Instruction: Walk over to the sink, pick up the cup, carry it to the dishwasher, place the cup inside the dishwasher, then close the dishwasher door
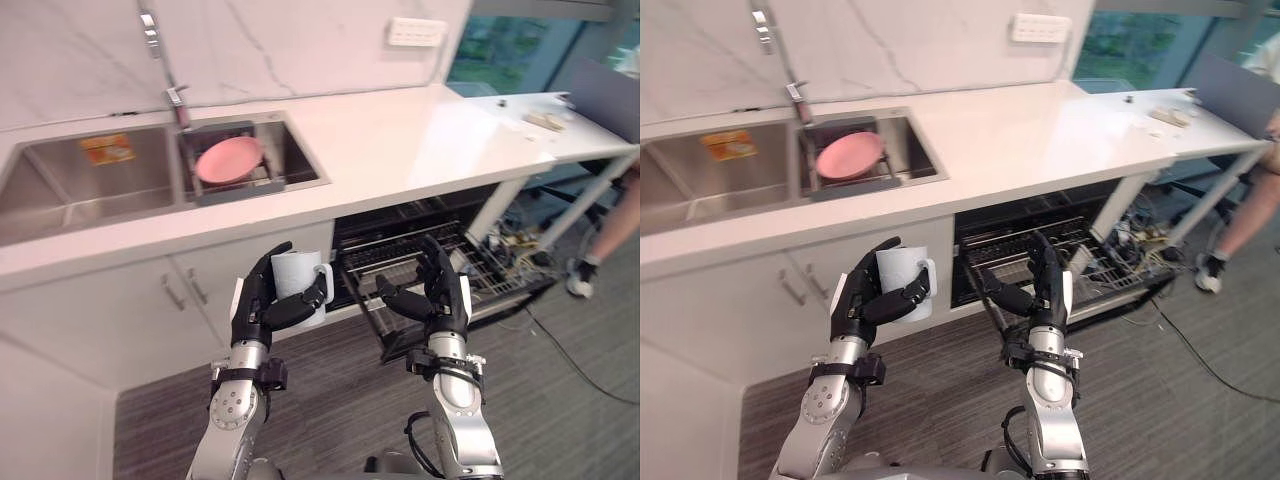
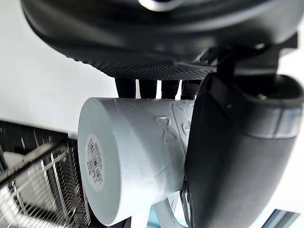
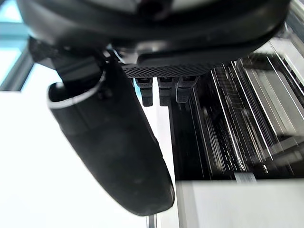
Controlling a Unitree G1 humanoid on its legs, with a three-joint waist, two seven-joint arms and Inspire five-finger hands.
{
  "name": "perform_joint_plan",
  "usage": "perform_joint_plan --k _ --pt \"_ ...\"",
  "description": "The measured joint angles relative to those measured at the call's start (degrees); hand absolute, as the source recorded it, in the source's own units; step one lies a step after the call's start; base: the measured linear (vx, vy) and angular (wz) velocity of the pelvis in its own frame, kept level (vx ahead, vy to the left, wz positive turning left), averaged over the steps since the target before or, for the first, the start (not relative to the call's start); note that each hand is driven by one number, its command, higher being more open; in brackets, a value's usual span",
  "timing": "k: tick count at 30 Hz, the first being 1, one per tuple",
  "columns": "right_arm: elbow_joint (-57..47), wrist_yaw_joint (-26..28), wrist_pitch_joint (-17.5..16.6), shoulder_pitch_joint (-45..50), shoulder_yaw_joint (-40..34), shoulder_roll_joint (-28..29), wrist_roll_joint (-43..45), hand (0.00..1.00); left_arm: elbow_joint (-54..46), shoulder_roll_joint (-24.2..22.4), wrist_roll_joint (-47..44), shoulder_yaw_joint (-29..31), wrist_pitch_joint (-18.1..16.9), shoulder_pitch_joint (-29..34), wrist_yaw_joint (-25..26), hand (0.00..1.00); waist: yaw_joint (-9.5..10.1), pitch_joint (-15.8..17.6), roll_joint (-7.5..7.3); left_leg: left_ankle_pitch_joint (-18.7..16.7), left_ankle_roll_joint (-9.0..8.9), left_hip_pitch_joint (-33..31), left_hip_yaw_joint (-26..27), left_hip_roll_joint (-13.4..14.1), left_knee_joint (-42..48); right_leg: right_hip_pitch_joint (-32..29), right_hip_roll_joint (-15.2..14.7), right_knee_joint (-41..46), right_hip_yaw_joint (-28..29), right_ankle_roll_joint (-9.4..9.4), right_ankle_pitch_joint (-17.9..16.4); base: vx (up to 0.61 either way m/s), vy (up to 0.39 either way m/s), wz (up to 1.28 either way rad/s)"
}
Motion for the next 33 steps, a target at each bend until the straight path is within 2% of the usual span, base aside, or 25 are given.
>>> perform_joint_plan --k 1,2,5,6,7,9,11,12,13,14,15,16,18,19,22,28,33 --pt "1.0 0.0 0.0 0.0 -0.3 -0.9 0.0 0.90 1.3 -0.8 0.0 0.1 0.0 0.0 0.0 0.30 -0.21 0.0 1.17 0.1 0.01 0.4 0.1 1.1 0.4 0.9 1.3 -1.5 0.1 -0.18 0.3 0.16 -0.010 -0.28" --pt "2.0 0.0 0.2 0.2 -0.7 -1.2 0.0 0.90 2.5 -1.3 0.1 0.2 0.0 -0.1 0.0 0.30 -0.43 -0.1 1.54 0.2 -0.15 0.8 0.0 1.6 0.4 1.7 2.2 -2.7 0.3 -0.30 0.4 0.23 -0.038 -0.32" --pt "3.4 0.0 0.3 0.9 -1.2 -1.1 0.2 0.90 3.9 -1.9 0.0 1.1 0.2 -0.2 0.2 0.30 -1.01 -0.1 1.68 0.5 -0.42 1.4 -1.2 4.5 4.8 6.2 5.7 -7.9 0.7 -1.09 1.0 0.33 -0.087 -0.31" --pt "3.3 0.2 0.3 1.4 -1.0 -0.8 0.6 0.90 3.9 -1.9 0.0 1.5 0.2 -0.2 0.3 0.30 -0.98 0.1 1.79 1.9 0.48 0.5 -2.7 6.7 12.9 10.3 7.3 -11.4 1.8 -1.20 1.3 0.20 -0.027 -0.39" --pt "3.1 0.3 0.3 1.4 -0.8 -0.5 0.6 0.90 3.8 -1.8 0.0 1.9 0.2 -0.2 0.3 0.30 -0.75 0.4 1.75 2.0 0.59 -1.0 -4.1 7.3 16.9 12.2 7.6 -12.6 2.4 -1.25 1.5 0.25 0.011 -0.56" --pt "0.5 0.9 0.2 1.3 -0.7 -0.5 0.9 0.90 3.2 -2.1 0.0 2.3 0.1 -0.6 0.6 0.30 0.28 0.1 1.97 -0.9 -1.48 -5.1 -9.0 6.1 18.8 14.1 7.4 -14.5 5.6 -0.97 1.7 0.26 0.101 -0.74" --pt "-1.3 1.6 0.0 1.2 -0.7 -0.5 1.6 0.90 3.0 -2.1 0.0 2.4 0.1 -1.7 0.6 0.30 0.60 0.1 2.32 -1.4 -1.70 -8.8 -12.6 3.7 12.6 14.2 6.7 -14.5 7.7 -0.80 1.8 0.23 0.164 -0.63" --pt "-1.6 2.1 0.0 1.2 -0.7 -0.5 2.7 0.90 3.0 -2.2 0.0 2.5 0.1 -2.3 0.6 0.30 0.73 0.3 2.78 1.2 -1.44 -9.2 -14.5 1.8 4.1 14.8 6.0 -13.9 8.8 -0.68 1.7 0.23 0.234 -0.56" --pt "-1.6 2.5 0.0 1.3 -0.6 -0.7 3.2 0.90 2.8 -2.4 0.0 2.5 0.1 -2.4 0.7 0.30 0.85 0.6 3.12 11.0 -2.36 -8.1 -18.0 0.0 -3.5 15.5 5.9 -13.2 10.5 0.58 1.2 0.23 0.258 -0.67" --pt "-1.1 2.8 0.2 1.3 -0.3 -0.4 3.5 0.90 2.9 -2.1 0.0 2.6 0.0 -2.3 0.9 0.30 1.34 0.8 1.93 11.4 -3.37 -6.7 -18.6 -1.0 -3.7 16.0 5.1 -13.2 12.0 1.55 0.7 0.23 0.214 -0.53" --pt "-1.5 3.5 0.3 1.3 0.3 -0.1 4.3 0.90 2.9 -1.4 0.0 2.9 0.1 -2.6 1.3 0.30 0.61 0.6 0.51 11.8 -3.15 -5.9 -18.9 -2.7 -4.3 16.5 3.8 -14.4 13.6 1.70 0.9 0.20 0.175 -0.18" --pt "-2.2 4.7 0.1 1.0 0.4 -0.1 5.4 0.90 2.9 -1.0 0.0 3.3 0.1 -3.8 1.5 0.30 -0.05 0.8 0.10 11.5 -2.58 -6.0 -18.7 -3.7 -4.3 17.1 2.9 -15.4 14.6 2.10 1.2 0.21 0.169 0.02" --pt "-2.4 6.4 0.1 0.8 0.8 0.1 7.0 0.90 2.8 -0.5 0.0 3.6 0.0 -4.5 1.8 0.30 0.19 0.8 0.12 11.3 -2.27 -5.1 -18.2 -3.9 -4.7 18.0 2.7 -16.9 15.4 4.07 2.6 0.12 0.120 -0.05" --pt "-2.5 6.9 0.1 0.9 1.1 0.2 7.6 0.90 2.8 -0.3 0.0 3.6 0.0 -4.4 2.0 0.30 0.38 0.8 0.09 11.3 -2.29 -4.4 -18.0 -3.9 -5.4 18.4 2.7 -17.4 15.7 4.43 3.0 0.07 0.051 -0.22" --pt "-4.7 9.1 0.1 0.6 3.1 0.0 9.8 0.90 2.8 0.5 0.0 3.6 -0.1 -4.5 2.1 0.30 0.52 0.6 0.02 11.4 -2.24 -1.4 -16.7 -4.0 -10.2 19.0 2.8 -19.2 17.6 4.50 3.8 0.03 0.009 -0.32" --pt "-5.5 12.6 -0.2 0.5 4.2 -2.1 14.4 0.90 4.4 1.2 0.0 3.4 -0.1 -6.2 0.7 0.30 -1.11 0.5 -0.06 16.7 -2.39 2.5 -15.8 -4.7 -20.6 17.2 3.0 -21.7 20.6 5.06 5.8 -0.03 -0.012 -0.28" --pt "-5.5 15.3 -0.3 0.5 4.7 -3.0 16.9 0.90 7.5 1.4 0.0 3.5 -0.2 -9.4 -0.5 0.30 -1.38 0.4 0.00 19.0 -2.34 4.4 -15.7 -4.9 -24.2 17.1 3.0 -23.0 21.8 5.41 6.4 -0.08 0.000 -0.19"
